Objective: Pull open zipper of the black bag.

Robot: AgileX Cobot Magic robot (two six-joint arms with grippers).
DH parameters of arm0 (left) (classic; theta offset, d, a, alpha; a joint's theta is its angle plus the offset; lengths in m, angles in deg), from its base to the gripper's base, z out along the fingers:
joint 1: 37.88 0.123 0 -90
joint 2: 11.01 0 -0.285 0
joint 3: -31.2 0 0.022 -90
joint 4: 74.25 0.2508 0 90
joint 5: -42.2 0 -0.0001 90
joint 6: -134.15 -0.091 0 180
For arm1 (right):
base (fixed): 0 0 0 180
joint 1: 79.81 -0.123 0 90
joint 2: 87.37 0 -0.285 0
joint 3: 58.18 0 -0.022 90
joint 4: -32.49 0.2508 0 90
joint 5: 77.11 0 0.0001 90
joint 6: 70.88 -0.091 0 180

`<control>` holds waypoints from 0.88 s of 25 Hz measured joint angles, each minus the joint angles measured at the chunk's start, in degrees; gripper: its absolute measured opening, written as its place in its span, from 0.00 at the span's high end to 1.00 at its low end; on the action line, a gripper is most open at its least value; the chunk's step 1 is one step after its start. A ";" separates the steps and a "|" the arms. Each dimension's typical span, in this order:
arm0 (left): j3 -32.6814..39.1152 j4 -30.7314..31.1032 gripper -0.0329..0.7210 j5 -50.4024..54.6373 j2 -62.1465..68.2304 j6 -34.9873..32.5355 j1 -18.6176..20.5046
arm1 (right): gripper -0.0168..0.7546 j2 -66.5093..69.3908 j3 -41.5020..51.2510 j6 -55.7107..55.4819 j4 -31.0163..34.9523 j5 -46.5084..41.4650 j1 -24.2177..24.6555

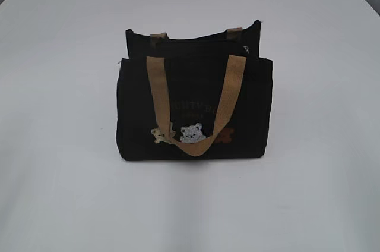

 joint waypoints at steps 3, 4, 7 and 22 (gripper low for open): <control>1.17 3.87 0.64 6.71 -8.43 1.97 0.24 | 0.49 -9.29 7.24 0.04 -0.61 0.20 0.00; 2.16 4.72 0.64 8.14 -11.33 2.17 0.24 | 0.49 -12.27 9.26 0.06 -0.69 0.25 0.00; 4.83 5.51 0.64 10.89 -18.95 2.36 0.24 | 0.49 -19.77 11.76 0.23 -0.95 0.62 0.00; 5.21 5.85 0.64 11.66 -30.56 1.98 0.29 | 0.49 -34.49 14.22 -1.31 -1.19 5.30 0.00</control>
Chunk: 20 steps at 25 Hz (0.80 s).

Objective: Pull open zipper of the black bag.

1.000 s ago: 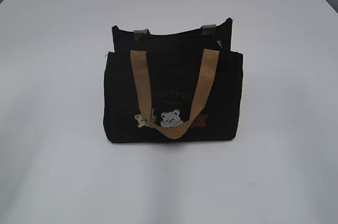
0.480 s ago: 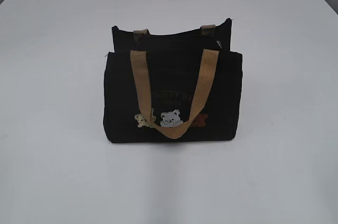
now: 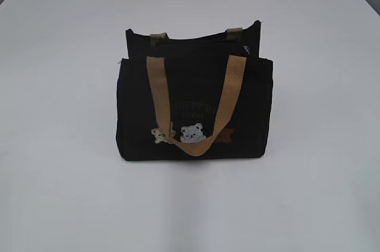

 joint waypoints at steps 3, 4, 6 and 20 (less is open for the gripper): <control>0.00 0.00 0.64 0.00 0.00 0.00 0.00 | 0.49 0.00 0.00 -0.05 -0.06 0.06 0.00; 0.00 0.00 0.64 0.00 0.00 0.00 0.00 | 0.49 0.00 0.00 -0.05 -0.06 0.06 0.00; 0.00 0.00 0.64 0.00 0.00 0.00 0.00 | 0.49 0.00 0.00 -0.05 -0.11 0.10 0.00; 0.00 -0.05 0.64 -0.02 0.00 0.00 5.08 | 0.49 0.00 0.05 -0.17 -0.17 0.45 10.93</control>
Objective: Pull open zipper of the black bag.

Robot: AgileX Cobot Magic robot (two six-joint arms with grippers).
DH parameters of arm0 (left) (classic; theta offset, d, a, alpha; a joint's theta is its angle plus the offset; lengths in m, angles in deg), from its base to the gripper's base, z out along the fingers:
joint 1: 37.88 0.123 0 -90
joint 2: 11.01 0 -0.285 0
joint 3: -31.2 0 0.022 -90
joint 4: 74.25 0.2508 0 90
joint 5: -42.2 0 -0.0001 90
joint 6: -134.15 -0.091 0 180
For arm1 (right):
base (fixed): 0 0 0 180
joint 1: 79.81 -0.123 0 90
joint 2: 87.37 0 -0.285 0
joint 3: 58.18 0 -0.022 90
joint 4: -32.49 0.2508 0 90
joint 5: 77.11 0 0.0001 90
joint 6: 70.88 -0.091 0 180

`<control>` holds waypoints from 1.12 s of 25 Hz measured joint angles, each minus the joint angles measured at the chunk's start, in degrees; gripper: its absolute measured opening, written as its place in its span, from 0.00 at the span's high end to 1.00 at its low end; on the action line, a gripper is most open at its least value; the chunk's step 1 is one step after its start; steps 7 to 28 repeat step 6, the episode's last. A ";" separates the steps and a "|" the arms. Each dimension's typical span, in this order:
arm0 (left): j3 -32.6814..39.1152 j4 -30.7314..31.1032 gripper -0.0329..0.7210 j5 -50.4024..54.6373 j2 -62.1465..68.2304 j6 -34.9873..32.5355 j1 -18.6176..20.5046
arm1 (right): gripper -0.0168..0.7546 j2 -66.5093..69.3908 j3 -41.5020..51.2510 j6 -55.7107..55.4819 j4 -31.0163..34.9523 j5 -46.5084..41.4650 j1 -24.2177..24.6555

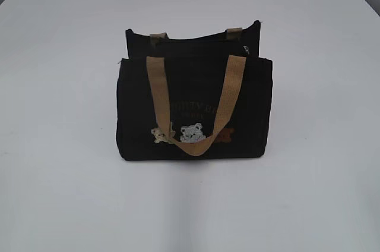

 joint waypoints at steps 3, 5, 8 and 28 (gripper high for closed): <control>0.00 0.00 0.64 0.00 0.00 0.00 0.04 | 0.49 0.00 0.00 -0.05 0.00 0.00 0.00; 0.00 0.00 0.64 0.00 0.00 0.00 0.04 | 0.49 0.00 0.00 -0.05 0.00 0.00 0.00; 0.00 0.00 0.64 0.00 0.00 0.00 0.04 | 0.49 0.00 0.00 -0.05 0.00 0.00 0.00; 0.00 0.00 0.64 0.00 0.00 0.00 0.04 | 0.49 0.00 0.00 -0.05 0.00 0.00 0.00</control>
